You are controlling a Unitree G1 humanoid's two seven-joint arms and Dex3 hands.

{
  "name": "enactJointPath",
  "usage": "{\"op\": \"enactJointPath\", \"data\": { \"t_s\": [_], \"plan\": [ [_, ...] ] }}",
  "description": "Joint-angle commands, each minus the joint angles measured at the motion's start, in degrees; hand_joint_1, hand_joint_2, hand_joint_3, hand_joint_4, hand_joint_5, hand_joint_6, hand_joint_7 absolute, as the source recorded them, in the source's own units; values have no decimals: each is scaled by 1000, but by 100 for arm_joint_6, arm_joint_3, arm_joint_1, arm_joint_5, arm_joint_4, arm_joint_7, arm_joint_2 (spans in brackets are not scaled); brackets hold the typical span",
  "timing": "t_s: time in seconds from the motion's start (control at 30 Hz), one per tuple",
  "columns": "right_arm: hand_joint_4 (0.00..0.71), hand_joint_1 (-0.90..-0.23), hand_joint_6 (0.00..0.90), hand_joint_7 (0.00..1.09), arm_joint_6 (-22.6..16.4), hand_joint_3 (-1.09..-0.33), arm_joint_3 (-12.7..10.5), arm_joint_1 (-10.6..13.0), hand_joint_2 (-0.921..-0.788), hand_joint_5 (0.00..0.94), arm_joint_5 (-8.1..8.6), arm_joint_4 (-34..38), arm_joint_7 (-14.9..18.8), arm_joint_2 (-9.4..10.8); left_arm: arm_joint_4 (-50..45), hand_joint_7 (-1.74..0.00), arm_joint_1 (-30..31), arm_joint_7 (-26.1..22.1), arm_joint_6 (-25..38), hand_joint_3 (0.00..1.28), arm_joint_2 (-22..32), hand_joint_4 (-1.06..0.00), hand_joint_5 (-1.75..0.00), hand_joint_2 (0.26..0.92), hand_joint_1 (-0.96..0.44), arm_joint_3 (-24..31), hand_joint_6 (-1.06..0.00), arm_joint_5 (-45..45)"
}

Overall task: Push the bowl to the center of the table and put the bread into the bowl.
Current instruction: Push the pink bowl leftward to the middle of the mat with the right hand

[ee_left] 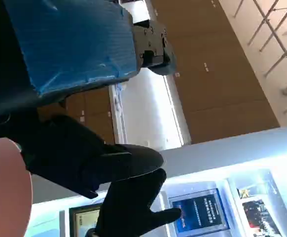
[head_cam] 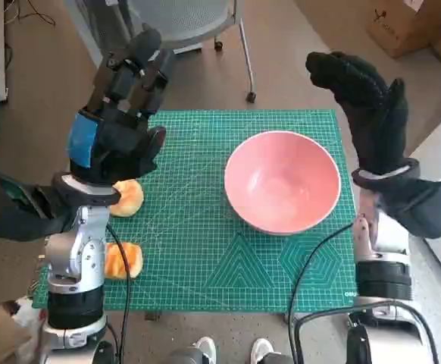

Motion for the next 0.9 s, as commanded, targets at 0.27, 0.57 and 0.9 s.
{"op": "enactJointPath", "data": {
  "t_s": [0.27,0.57,0.9],
  "plan": [
    [260,-610,405,1,79,-489,-35,163,-921,3,85,-19,43,42,-67,-621,-11,-60,66,601,47,-52,-3,682,-446,36,1,-41],
    [264,-602,405,1,44,-485,-35,151,-921,4,103,8,42,45,-74,-612,-17,-84,94,605,54,-52,-3,680,-449,63,1,-55],
    [264,-601,400,0,27,-486,-35,147,-921,3,97,6,29,47,-92,-607,-23,-62,74,607,53,-53,-4,678,-449,66,1,-14]
  ]
}}
